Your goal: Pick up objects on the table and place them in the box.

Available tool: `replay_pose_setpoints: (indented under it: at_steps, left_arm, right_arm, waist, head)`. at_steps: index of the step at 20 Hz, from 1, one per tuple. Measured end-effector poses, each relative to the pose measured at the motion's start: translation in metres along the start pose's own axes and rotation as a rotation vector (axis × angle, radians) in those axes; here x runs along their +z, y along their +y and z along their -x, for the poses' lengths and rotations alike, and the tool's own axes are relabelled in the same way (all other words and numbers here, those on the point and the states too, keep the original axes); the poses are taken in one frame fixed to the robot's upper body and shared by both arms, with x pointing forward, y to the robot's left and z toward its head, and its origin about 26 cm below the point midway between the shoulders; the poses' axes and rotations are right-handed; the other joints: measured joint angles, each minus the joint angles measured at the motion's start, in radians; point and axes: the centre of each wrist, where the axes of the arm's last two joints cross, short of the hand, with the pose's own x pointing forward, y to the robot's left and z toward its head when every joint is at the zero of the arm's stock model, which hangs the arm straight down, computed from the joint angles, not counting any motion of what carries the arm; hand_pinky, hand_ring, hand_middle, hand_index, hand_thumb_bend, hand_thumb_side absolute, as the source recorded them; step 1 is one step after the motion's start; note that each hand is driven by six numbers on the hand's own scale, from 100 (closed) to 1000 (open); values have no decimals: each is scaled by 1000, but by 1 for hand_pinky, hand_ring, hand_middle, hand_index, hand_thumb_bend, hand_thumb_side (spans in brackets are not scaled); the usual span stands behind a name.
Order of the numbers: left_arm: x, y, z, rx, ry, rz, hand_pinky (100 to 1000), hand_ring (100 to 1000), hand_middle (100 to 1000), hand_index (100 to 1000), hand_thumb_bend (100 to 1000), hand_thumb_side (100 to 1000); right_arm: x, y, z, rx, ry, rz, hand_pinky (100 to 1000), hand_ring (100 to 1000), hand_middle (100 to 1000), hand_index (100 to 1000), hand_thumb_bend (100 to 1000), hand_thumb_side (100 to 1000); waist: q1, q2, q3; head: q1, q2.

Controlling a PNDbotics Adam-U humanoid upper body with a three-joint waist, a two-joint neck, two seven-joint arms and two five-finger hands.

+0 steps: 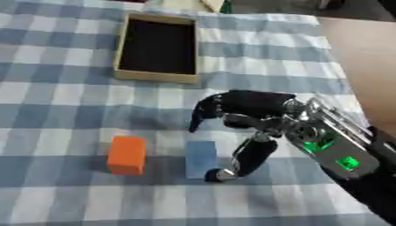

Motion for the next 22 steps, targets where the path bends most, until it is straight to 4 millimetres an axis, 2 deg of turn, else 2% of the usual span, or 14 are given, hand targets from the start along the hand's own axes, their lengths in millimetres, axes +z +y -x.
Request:
replay_pose_setpoints:
  at_steps: [13,22]
  left_arm:
    - [0,0,0,-1,2,2,729,678,632,776,166,852]
    - [0,0,0,-1,2,3,728,674,631,776,165,853]
  right_arm:
    - [-11,10,3,6,10,-23,912,916,751,784,500,419]
    - [-16,14,4,-3,9,-41,905,899,692,759,445,434]
  waist:
    - [0,0,0]
    - [0,0,1]
  head:
    - [-8,0]
    - [-10,0]
